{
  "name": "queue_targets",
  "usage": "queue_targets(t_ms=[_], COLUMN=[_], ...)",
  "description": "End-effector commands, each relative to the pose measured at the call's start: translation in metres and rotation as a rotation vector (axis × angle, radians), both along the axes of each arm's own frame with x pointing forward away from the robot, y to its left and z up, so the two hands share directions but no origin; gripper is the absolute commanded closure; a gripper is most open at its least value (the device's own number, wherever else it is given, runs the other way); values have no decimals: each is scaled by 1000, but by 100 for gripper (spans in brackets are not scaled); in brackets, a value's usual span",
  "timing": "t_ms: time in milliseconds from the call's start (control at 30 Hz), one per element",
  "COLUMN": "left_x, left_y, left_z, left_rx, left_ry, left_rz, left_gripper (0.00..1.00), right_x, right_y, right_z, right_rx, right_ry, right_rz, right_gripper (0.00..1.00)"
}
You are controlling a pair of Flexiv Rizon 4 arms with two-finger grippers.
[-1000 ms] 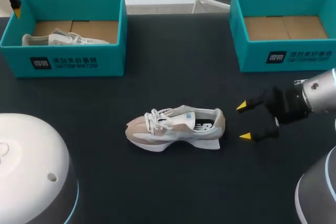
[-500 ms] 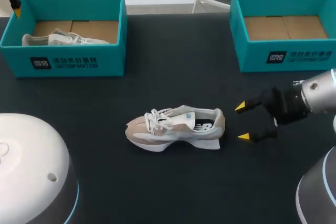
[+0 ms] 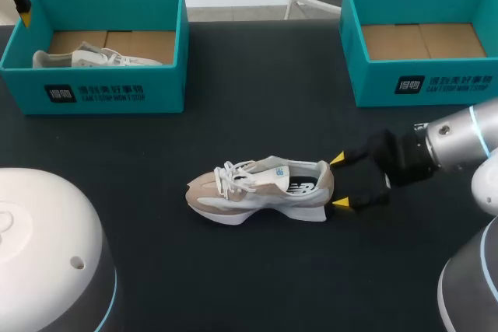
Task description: Take the shoe out of the shoebox, open the shoe tongue, remove and reinsert the insole, then place the shoe into the shoebox
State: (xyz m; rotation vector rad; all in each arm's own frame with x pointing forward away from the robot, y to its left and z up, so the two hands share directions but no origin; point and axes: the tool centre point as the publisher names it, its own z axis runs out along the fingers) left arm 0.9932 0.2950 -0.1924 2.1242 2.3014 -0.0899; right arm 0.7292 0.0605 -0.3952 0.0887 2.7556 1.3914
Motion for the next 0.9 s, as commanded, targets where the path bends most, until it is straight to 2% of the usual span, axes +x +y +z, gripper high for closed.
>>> queue_targets(t_ms=[33, 367, 900], left_x=[-1, -1, -1], left_y=[0, 0, 0], left_z=[0, 0, 0], left_rx=[1, 1, 1], left_ry=[-2, -2, -2], left_rz=[-1, -1, -1], left_gripper=[0, 0, 0], right_x=[-3, -4, -1], right_y=[9, 26, 51], right_z=[-4, -2, -13], right_rx=[8, 28, 71], right_ry=[9, 6, 9], right_rz=[1, -24, -18], right_gripper=[0, 0, 0])
